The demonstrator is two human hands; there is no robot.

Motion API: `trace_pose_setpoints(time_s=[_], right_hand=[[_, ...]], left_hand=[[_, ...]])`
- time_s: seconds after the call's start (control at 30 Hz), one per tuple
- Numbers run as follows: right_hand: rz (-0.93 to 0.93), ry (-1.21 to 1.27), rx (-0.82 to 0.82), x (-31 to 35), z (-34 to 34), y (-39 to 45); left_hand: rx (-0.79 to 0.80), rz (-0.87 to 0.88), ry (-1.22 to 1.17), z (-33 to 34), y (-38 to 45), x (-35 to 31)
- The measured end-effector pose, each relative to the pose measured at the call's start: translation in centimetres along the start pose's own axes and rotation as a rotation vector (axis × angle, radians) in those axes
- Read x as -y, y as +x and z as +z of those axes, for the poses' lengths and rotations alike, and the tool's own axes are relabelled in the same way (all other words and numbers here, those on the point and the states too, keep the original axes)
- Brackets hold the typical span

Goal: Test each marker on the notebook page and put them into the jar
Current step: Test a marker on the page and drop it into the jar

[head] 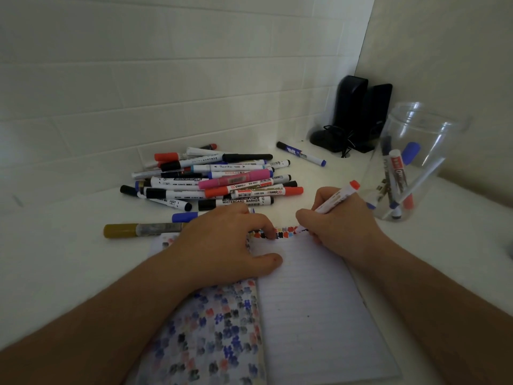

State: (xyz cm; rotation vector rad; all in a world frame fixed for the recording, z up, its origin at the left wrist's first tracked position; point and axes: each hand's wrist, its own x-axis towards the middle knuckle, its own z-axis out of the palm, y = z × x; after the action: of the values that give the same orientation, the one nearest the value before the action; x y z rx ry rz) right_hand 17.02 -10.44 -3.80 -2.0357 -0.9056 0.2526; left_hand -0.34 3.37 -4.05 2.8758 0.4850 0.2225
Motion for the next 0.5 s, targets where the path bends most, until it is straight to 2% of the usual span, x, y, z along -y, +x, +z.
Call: trace_pose_setpoints(time_s=[0.27, 0.5], right_hand=[[-0.019, -0.043, -0.006, -0.18, 0.13, 0.28], [0.012, 0.045, -0.028, -0.34, 0.07, 0.33]], left_hand=[[0.009, -0.003, -0.006, -0.01, 0.02, -0.01], [0.009, -0.001, -0.006, 0.0, 0.03, 0.02]])
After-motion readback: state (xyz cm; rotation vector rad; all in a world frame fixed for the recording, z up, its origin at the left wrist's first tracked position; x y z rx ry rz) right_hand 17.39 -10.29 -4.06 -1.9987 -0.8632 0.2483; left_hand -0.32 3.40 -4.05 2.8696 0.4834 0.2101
